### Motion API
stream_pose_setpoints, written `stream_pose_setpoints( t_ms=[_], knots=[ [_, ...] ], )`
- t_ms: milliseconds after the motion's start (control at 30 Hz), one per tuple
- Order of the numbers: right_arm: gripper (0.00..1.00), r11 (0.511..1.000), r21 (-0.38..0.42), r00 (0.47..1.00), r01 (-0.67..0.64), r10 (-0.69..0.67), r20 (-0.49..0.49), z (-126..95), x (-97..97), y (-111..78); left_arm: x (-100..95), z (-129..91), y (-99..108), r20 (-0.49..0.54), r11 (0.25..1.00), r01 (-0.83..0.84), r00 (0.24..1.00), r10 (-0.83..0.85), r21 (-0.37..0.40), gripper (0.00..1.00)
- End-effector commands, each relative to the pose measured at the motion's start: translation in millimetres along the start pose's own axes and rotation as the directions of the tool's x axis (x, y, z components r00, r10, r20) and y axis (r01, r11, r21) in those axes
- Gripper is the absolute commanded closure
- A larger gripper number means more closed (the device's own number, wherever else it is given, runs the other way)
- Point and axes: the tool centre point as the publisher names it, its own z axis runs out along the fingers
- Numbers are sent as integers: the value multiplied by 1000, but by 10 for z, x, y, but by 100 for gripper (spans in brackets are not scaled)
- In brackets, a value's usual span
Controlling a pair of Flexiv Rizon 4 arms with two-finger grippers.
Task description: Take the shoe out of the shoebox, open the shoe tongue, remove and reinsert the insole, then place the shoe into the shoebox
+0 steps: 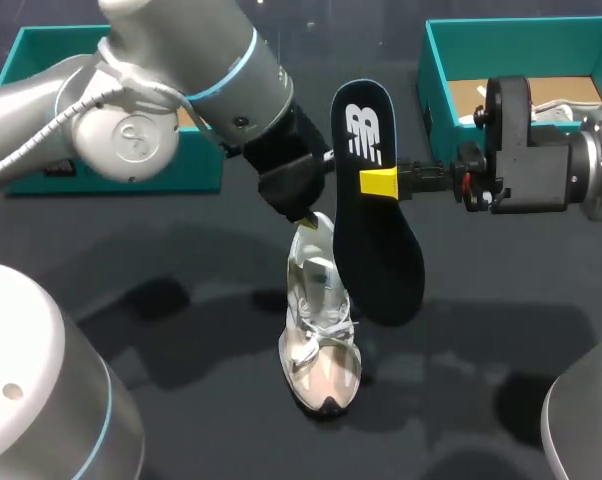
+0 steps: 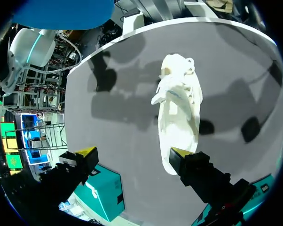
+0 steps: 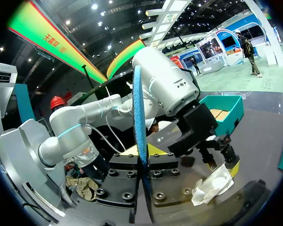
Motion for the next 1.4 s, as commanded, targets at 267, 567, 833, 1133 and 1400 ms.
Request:
stream_pose_setpoints(
  t_ms=[267,567,833,1133,1400],
  knots=[
    [100,1000,-1,1000,0,0,1,14,-2,-7,-130,-341,197,402,993,-53,915,8,102,0],
    [100,1000,-1,1000,0,0,1,14,-2,-7,-455,-656,245,595,980,-140,803,29,141,0],
    [100,1000,-1,1000,0,0,1,14,-2,-7,-455,-656,245,595,980,-140,803,29,141,0],
    [100,1000,-1,1000,0,0,1,14,-2,-7,-500,-794,187,735,996,-79,677,16,51,0],
    [100,999,-4,999,-40,40,-8,-56,-135,32,-533,-936,296,786,1000,7,618,3,-9,0]
  ],
)
